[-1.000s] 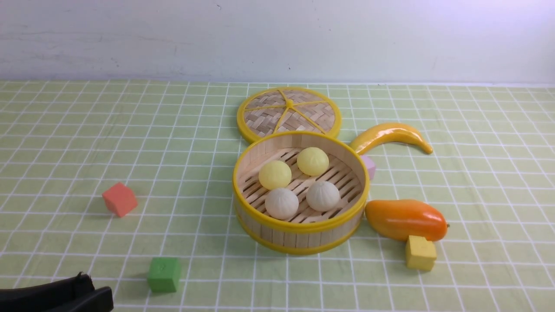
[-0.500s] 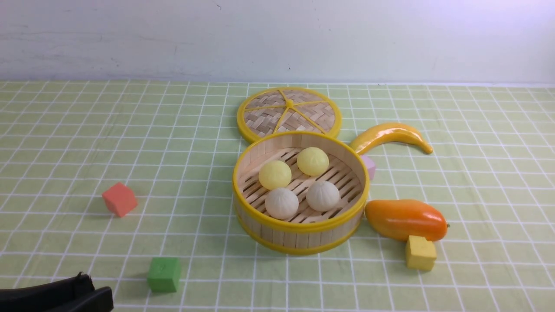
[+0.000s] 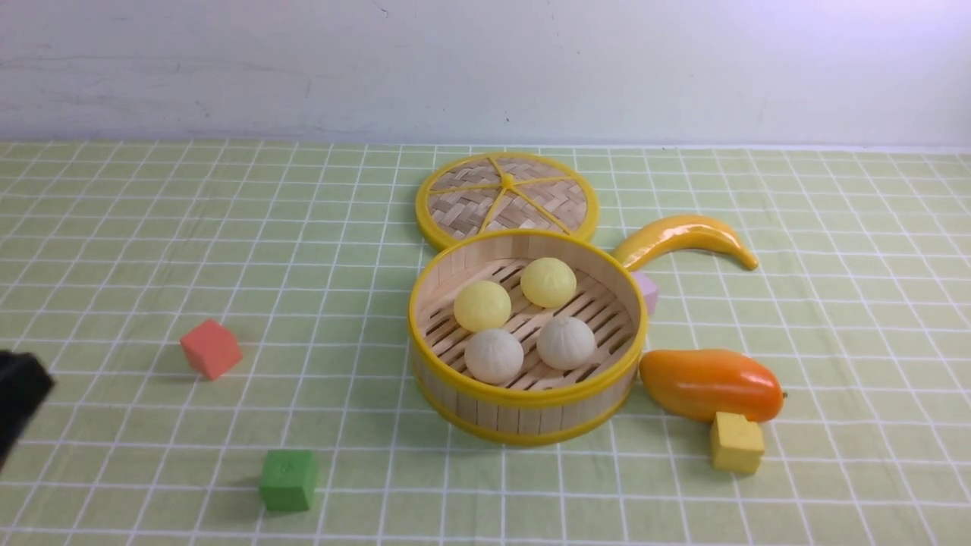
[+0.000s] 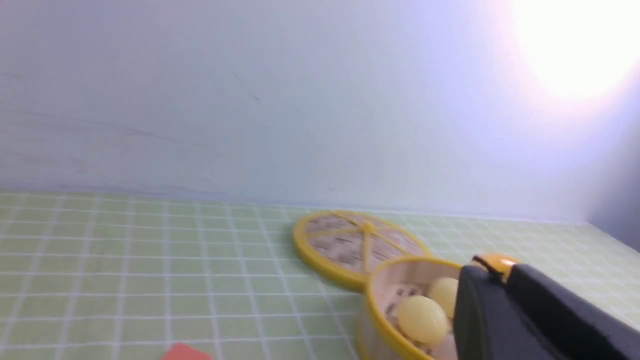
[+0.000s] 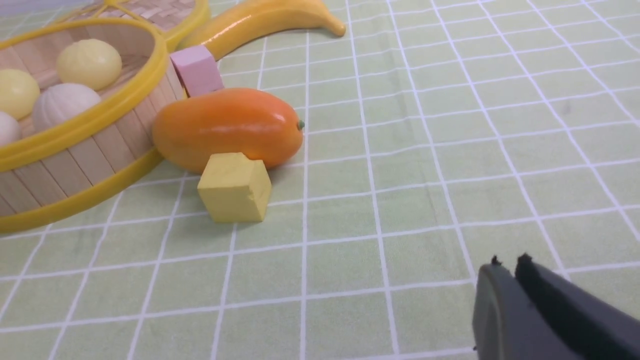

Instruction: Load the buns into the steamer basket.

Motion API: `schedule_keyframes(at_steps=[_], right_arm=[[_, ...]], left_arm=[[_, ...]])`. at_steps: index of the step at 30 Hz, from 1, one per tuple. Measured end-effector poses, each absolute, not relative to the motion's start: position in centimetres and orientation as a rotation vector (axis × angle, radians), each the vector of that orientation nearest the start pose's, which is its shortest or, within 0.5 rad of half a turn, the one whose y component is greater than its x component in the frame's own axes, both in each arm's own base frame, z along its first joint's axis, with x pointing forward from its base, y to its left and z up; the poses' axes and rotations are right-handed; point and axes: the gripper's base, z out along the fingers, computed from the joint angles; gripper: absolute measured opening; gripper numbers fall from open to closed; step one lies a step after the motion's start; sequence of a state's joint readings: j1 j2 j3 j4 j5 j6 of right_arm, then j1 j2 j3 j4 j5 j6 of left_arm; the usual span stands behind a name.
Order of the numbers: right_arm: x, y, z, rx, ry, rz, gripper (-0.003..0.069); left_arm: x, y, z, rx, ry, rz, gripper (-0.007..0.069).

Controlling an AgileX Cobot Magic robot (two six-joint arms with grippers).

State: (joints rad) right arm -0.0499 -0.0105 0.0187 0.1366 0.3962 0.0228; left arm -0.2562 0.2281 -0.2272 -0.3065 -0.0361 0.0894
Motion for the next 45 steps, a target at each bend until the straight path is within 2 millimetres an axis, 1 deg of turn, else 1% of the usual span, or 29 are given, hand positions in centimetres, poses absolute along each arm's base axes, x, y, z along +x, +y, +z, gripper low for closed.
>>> schedule_keyframes(at_steps=[1, 2, 3, 5, 6, 7, 8, 9, 12, 14, 19, 45], right_arm=[[5.2, 0.2, 17.2, 0.151, 1.880, 0.117, 0.0041], [5.2, 0.2, 17.2, 0.151, 1.880, 0.117, 0.0043], [5.2, 0.2, 17.2, 0.151, 1.880, 0.117, 0.0044], [5.2, 0.2, 17.2, 0.151, 1.880, 0.117, 0.0047], [5.2, 0.2, 17.2, 0.151, 1.880, 0.117, 0.0049], [5.2, 0.2, 17.2, 0.151, 1.880, 0.117, 0.0051], [5.2, 0.2, 17.2, 0.151, 1.880, 0.117, 0.0053], [5.2, 0.2, 17.2, 0.151, 1.880, 0.117, 0.0053], [5.2, 0.2, 17.2, 0.151, 1.879, 0.117, 0.0060], [5.2, 0.2, 17.2, 0.151, 1.879, 0.117, 0.0063], [5.2, 0.2, 17.2, 0.151, 1.879, 0.117, 0.0070], [5.2, 0.2, 17.2, 0.151, 1.879, 0.118, 0.0101]], left_arm=[[6.8, -1.6, 27.6, 0.017, 1.460, -0.369, 0.0016], [6.5, -1.1, 26.2, -0.028, 1.481, -0.315, -0.0013], [6.2, -0.9, 25.7, -0.053, 1.476, -0.292, -0.0013], [5.9, -0.6, 23.5, -0.105, 1.507, -0.257, -0.0013], [5.8, -0.4, 21.3, -0.137, 1.545, -0.237, -0.0013], [5.7, -0.3, 20.7, -0.149, 1.562, -0.232, -0.0013], [5.7, -0.4, 19.5, -0.159, 1.629, -0.231, -0.0013], [5.7, -0.4, 19.4, -0.161, 1.641, -0.231, -0.0013], [5.3, -0.5, 17.3, -0.172, 1.841, -0.229, -0.0013], [5.2, -0.6, 17.0, -0.193, 1.874, -0.244, -0.0013], [5.3, -0.6, 17.0, -0.240, 1.866, -0.278, -0.0013], [5.3, -0.5, 17.1, -0.246, 1.863, -0.281, -0.0013]])
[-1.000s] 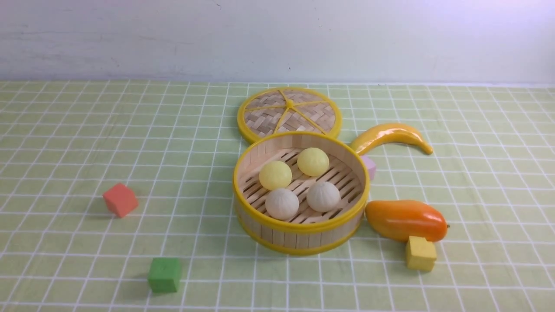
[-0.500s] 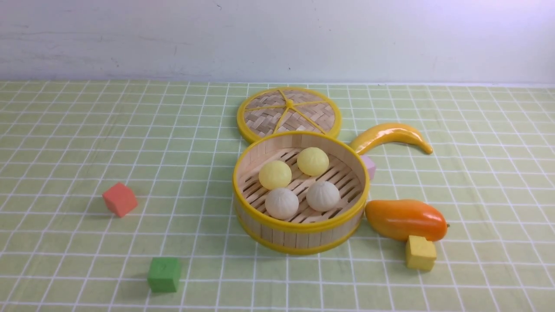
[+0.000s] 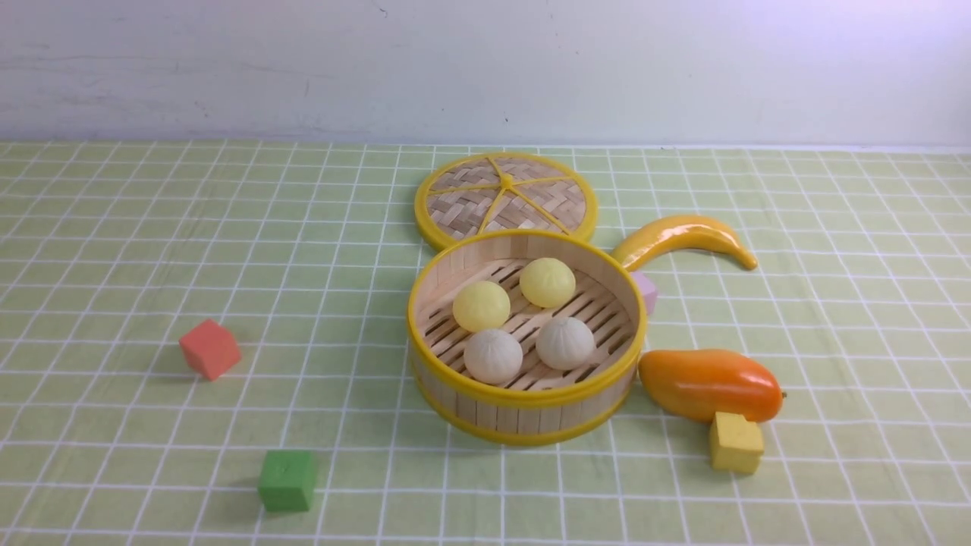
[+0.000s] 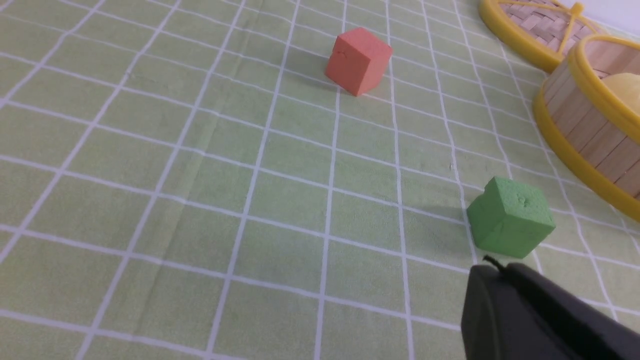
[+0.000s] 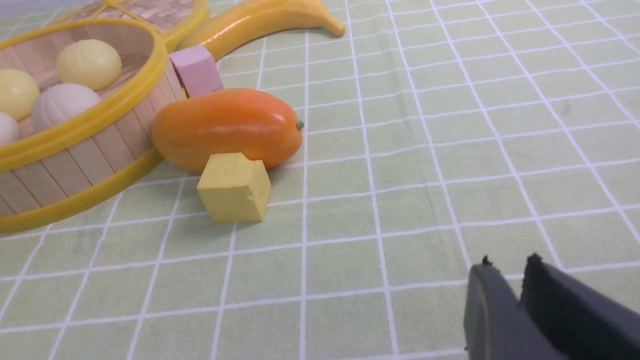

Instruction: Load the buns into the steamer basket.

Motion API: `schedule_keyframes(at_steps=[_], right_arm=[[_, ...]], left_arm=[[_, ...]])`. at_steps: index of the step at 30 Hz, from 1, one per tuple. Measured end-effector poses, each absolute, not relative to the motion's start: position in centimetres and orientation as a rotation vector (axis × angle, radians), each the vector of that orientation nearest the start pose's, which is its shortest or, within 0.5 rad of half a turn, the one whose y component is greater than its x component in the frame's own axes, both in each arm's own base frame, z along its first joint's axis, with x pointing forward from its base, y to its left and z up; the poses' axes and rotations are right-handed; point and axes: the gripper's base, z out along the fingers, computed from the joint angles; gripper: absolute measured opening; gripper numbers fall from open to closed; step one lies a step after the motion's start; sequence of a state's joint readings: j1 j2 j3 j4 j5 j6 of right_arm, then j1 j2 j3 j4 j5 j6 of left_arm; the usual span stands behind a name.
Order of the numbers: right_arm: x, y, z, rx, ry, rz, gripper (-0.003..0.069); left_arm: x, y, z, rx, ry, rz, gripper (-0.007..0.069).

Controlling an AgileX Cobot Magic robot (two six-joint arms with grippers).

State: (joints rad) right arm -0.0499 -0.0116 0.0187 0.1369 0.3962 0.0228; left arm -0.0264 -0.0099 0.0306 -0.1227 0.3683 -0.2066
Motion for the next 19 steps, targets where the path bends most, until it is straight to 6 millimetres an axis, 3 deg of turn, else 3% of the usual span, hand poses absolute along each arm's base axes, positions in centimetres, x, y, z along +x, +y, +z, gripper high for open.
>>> schedule_keyframes(at_steps=[19], right_arm=[[5.20, 0.22, 17.23, 0.151, 1.879, 0.118, 0.0127]], left_arm=[[5.27, -0.54, 17.05, -0.246, 1.863, -0.281, -0.0008]])
